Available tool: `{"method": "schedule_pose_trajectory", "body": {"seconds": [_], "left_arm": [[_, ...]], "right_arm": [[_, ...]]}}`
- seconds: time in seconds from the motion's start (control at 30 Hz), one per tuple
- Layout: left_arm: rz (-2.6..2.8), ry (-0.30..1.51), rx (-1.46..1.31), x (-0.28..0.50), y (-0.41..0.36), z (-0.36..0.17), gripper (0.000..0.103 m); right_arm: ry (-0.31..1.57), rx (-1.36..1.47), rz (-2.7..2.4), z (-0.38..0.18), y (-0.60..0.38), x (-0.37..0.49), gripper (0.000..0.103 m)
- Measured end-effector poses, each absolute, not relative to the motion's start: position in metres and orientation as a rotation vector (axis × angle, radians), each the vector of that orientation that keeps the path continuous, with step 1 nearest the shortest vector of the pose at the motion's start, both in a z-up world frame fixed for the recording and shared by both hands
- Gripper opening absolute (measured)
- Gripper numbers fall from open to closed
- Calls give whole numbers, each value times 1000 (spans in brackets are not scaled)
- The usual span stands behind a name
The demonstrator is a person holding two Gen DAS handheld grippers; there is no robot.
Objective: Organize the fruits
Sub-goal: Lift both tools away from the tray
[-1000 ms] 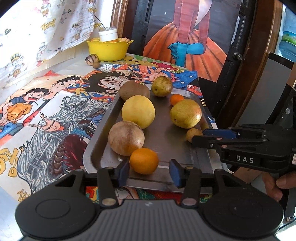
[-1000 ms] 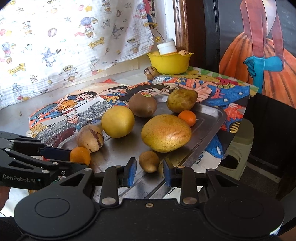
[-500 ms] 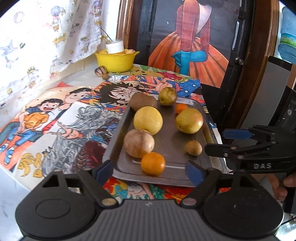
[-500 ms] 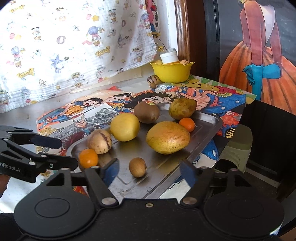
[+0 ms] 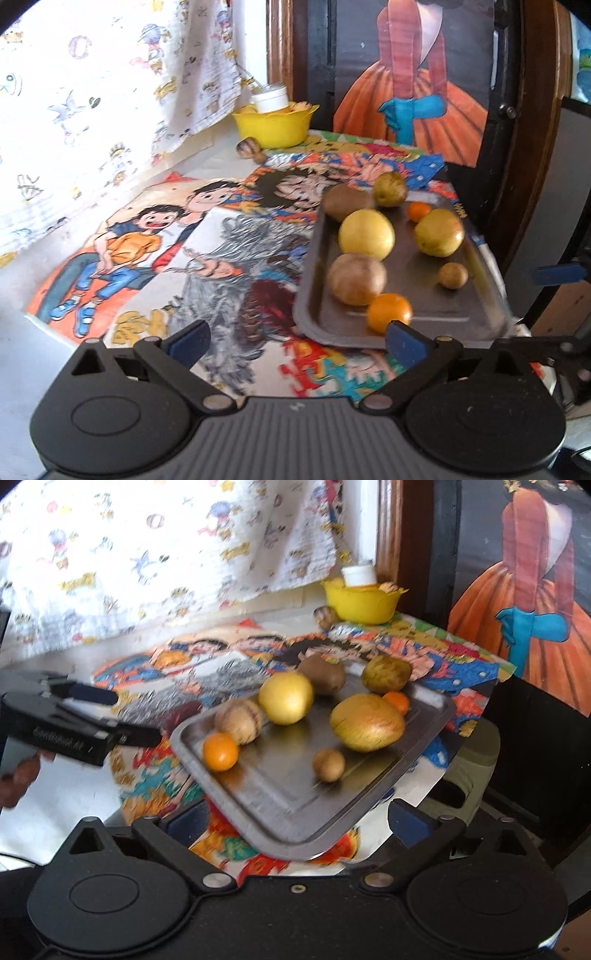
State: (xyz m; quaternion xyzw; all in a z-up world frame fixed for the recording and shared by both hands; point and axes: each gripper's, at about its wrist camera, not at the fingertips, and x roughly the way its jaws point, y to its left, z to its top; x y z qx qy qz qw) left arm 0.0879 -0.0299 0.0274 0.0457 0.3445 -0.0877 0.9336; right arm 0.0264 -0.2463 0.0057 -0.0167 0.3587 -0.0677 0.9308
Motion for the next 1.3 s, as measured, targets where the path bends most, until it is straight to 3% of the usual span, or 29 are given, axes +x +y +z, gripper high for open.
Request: {"method": "schedule_pose_trajectory", "body": {"seconds": [0.37,0.83,1.3], "left_arm": [[-133,741,134,106,3,29,103],[-86,728,144,160,34,61,103],[-12,497,191,222,16,105,103]], "right_arm": [[819,45,-52,22,-233,46,102],[841,141,-37,96,-249,93,102],[713,109,-154,195,-327,188,102]]}}
